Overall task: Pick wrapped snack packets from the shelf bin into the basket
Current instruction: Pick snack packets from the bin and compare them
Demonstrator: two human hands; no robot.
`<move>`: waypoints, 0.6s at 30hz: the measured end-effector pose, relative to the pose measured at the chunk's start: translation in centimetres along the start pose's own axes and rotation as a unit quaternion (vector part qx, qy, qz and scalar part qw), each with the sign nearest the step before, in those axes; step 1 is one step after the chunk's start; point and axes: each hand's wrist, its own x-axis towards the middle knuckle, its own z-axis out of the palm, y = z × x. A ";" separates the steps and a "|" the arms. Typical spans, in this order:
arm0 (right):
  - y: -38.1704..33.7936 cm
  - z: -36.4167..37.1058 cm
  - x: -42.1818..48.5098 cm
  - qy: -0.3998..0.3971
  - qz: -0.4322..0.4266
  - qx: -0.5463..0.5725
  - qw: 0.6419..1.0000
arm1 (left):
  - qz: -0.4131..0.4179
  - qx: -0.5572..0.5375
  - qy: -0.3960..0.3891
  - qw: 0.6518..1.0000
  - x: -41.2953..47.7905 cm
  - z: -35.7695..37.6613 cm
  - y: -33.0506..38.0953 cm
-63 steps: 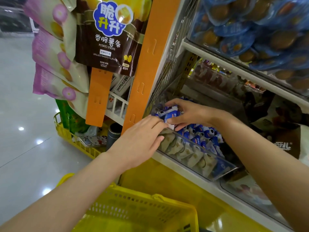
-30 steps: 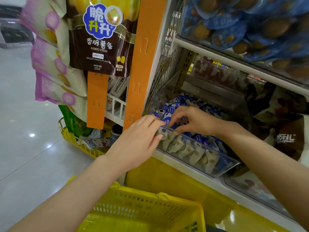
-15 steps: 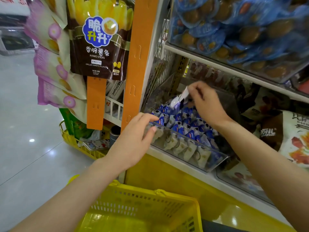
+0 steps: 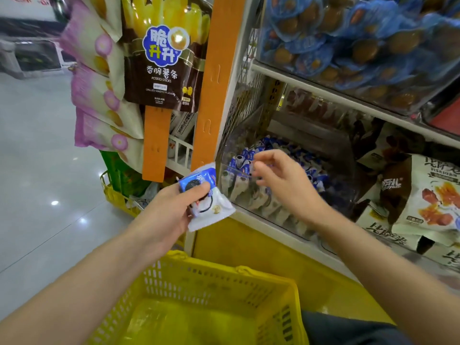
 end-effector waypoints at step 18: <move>3.2 2.4 9.3 -0.134 0.192 -0.242 0.942 | 0.031 0.076 0.011 0.997 0.4 -2.7 -0.9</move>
